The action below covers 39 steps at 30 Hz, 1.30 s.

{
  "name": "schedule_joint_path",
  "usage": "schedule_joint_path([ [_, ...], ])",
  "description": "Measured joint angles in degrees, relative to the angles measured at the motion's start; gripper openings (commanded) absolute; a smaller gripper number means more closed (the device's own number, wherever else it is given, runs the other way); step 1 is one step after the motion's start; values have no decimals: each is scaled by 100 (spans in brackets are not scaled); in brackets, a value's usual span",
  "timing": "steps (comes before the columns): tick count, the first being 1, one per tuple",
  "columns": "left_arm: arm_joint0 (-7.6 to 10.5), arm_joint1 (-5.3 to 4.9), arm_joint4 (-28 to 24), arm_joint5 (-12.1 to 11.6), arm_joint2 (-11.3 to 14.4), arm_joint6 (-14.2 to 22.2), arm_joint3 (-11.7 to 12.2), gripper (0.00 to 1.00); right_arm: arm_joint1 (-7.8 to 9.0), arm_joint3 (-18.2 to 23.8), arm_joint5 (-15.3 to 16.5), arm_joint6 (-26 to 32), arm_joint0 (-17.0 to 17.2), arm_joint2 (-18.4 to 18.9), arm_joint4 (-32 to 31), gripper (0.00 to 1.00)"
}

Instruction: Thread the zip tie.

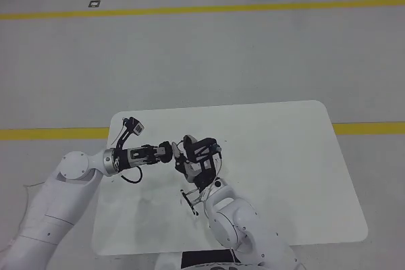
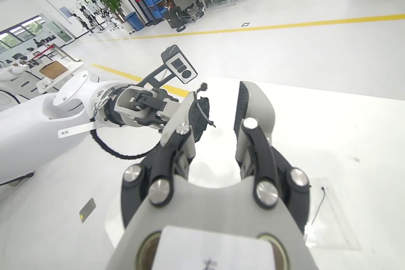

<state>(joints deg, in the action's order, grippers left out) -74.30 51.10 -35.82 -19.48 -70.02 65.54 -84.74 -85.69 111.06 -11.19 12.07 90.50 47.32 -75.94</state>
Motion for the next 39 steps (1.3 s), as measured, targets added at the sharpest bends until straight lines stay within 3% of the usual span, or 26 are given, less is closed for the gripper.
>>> schedule_joint_path([
  [4,0,0,0,0,0,0,0,0,2,35,0,-37,7,-20,-31,0],
  [30,0,0,0,0,0,0,0,0,-35,-226,6,5,-179,-134,44,0],
  [31,0,0,0,0,0,0,0,0,-35,-231,5,3,-180,-133,50,4],
  [32,0,0,0,0,0,0,0,0,-35,-235,4,5,-178,-131,60,100],
  [39,0,0,0,0,0,0,0,0,-21,-61,-18,-84,-75,-57,143,100],
])
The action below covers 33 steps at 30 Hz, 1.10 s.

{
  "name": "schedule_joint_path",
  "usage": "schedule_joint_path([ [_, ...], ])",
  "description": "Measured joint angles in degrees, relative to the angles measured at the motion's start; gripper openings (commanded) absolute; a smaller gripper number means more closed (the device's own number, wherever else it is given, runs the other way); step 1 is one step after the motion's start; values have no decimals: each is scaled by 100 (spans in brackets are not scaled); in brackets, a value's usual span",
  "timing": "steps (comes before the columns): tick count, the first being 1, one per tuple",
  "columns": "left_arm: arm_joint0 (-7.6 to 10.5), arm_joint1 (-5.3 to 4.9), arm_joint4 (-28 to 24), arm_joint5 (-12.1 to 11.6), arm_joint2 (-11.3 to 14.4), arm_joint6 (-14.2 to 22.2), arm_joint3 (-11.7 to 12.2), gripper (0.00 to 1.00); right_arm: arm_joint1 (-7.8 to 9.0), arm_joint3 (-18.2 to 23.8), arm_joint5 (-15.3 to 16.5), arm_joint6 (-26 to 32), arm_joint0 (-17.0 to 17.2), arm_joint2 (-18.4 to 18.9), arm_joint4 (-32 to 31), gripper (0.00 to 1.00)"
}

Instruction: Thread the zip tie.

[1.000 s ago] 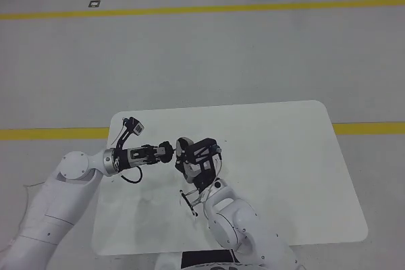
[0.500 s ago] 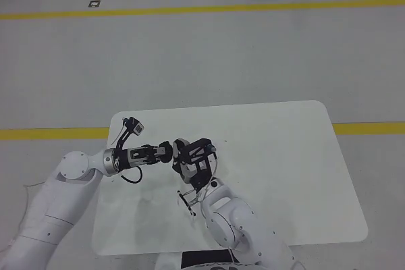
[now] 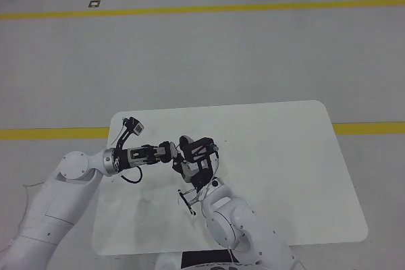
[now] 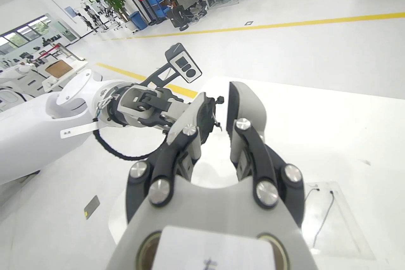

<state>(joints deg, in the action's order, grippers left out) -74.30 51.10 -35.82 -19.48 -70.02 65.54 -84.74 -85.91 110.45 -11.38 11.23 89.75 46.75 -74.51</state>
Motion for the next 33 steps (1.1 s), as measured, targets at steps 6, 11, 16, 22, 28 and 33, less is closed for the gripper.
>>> schedule_joint_path([
  [6,0,0,0,0,0,0,0,0,69,430,235,-95,251,168,64,100],
  [11,0,0,0,0,0,0,0,0,148,759,533,-153,491,321,23,100],
  [16,0,0,0,0,0,0,0,0,155,770,573,-155,502,329,9,100],
  [22,-1,1,-5,4,1,-5,-6,0,168,719,518,-247,458,368,-136,100],
  [28,-196,1,-1071,393,-234,-58,-338,0,220,663,349,-1181,440,317,-1524,100],
  [33,-440,-39,-2056,826,-599,380,-398,0,456,434,554,-1907,150,388,-1542,100],
])
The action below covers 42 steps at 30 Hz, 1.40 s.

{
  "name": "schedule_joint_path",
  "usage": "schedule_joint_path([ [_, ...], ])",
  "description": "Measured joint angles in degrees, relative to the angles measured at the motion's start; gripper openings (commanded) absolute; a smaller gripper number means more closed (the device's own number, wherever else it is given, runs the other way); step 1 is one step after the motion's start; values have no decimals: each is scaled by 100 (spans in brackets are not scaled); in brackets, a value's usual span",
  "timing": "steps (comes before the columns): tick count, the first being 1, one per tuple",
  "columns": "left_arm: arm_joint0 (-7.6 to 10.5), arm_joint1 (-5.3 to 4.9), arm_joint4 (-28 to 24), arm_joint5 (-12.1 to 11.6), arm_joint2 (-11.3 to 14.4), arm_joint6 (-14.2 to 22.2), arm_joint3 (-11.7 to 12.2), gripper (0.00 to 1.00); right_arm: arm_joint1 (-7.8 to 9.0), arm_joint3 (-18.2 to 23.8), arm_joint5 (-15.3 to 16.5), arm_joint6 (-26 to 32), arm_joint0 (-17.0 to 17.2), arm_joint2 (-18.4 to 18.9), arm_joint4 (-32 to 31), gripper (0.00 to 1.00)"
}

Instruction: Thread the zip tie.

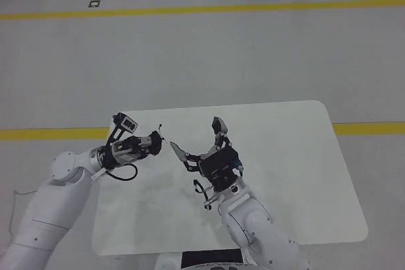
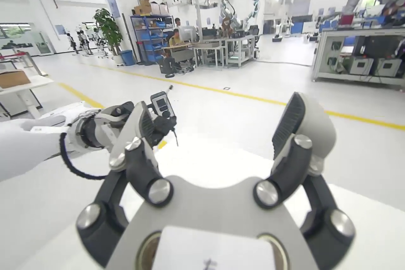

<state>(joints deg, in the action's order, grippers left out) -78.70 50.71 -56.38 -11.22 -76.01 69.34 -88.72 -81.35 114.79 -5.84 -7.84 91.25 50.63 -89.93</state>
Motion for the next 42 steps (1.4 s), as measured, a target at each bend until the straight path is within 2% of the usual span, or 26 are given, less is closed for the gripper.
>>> schedule_joint_path([
  [3,-119,-18,-232,158,-174,78,-15,0,224,-234,-111,-264,-320,-131,-1,100],
  [6,-211,-36,-101,323,-277,-173,0,0,492,-574,-274,-422,-835,-422,-2,100],
  [8,-222,-40,-12,363,-295,-303,-1,0,510,-601,-286,-423,-878,-439,-3,100],
  [13,-220,-39,-30,360,-288,-265,-3,0,501,-595,-279,-412,-845,-412,-3,100],
  [16,-236,-8,-301,607,-226,-458,-57,0,640,-842,-392,-323,-1183,-383,-3,100],
  [20,-228,46,-1130,1059,-162,-262,-34,0,1041,-1193,-895,-532,-1850,-919,-3,100],
  [23,-178,64,-1306,1271,-140,-246,17,0,1341,-1374,-1342,-646,-2303,-1471,-3,100],
  [26,-128,90,-1449,1420,-98,-247,45,0,1584,-1410,-1376,-631,-2683,-1873,-3,100],
  [30,-62,119,-1408,1464,-27,-306,51,0,1813,-1416,-1363,-704,-3063,-2245,-3,100],
  [32,-41,125,-1305,1457,2,-303,28,0,1888,-1447,-1364,-816,-3227,-2398,-3,100],
  [38,-44,126,-1321,1453,2,-313,24,0,1891,-1454,-1364,-818,-3236,-2404,-3,100],
  [42,-74,164,-1520,1471,26,-559,-44,0,1903,-1518,-1305,-731,-3283,-2399,-3,100],
])
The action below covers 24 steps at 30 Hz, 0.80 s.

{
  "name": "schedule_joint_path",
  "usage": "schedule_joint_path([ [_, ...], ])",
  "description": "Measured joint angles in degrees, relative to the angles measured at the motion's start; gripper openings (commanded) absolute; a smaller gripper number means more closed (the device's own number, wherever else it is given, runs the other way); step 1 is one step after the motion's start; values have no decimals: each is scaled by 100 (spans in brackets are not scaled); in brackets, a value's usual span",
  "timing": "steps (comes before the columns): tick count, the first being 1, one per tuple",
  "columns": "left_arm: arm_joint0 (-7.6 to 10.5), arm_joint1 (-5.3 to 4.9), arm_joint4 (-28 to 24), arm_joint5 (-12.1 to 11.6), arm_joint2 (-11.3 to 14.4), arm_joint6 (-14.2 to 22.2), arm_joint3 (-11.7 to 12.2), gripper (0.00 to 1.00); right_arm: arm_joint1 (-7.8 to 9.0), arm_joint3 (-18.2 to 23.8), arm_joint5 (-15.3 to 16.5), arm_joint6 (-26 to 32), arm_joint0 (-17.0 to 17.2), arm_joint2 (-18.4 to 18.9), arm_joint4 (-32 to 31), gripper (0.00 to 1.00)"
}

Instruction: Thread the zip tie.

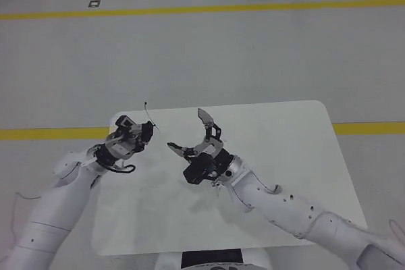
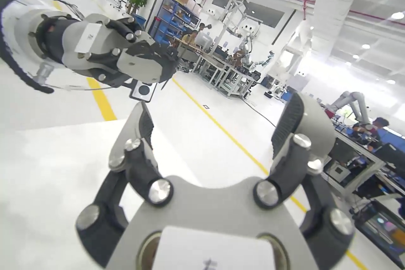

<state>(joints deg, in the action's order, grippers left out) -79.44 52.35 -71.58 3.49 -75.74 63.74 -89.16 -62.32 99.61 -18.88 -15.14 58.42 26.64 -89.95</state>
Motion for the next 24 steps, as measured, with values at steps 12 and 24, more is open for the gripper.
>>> schedule_joint_path([
  [12,137,116,-149,59,231,-36,74,0,-26,-124,-60,-37,-217,-262,0,98],
  [24,145,122,-142,51,242,-40,78,0,-117,-254,-60,-150,-398,-542,0,38],
])
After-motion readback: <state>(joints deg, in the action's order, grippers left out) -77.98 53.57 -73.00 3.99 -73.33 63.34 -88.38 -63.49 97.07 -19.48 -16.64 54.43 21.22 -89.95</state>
